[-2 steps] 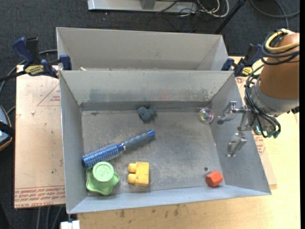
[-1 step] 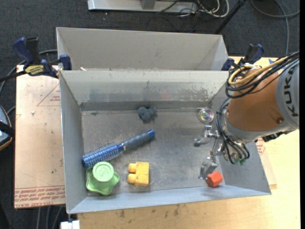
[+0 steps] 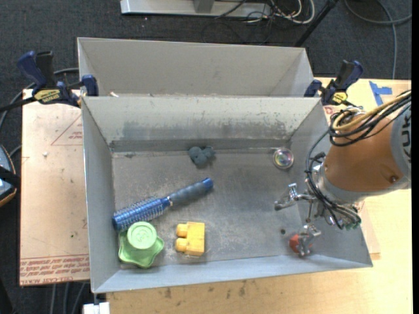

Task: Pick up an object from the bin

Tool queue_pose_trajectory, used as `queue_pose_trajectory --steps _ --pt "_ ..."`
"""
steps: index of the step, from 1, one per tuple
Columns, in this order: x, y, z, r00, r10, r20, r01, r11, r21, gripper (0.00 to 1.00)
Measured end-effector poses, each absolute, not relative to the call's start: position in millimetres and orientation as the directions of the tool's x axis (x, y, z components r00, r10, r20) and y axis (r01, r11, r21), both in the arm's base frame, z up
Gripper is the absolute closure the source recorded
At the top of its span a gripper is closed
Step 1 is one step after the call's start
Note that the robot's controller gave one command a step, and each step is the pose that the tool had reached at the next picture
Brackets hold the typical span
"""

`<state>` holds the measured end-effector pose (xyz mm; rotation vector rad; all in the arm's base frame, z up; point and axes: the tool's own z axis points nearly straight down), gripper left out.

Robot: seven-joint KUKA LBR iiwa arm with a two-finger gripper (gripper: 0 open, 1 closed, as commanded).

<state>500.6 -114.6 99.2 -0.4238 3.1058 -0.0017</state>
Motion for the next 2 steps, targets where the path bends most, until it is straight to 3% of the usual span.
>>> queue_pose_trajectory --steps 1,2 --pt "493.1 -150.7 75.9 -0.910 -0.415 -0.021 -0.415 0.910 -0.003 0.00" --pt "486.4 -140.9 80.2 -0.927 -0.374 -0.024 -0.374 0.927 -0.013 0.00"
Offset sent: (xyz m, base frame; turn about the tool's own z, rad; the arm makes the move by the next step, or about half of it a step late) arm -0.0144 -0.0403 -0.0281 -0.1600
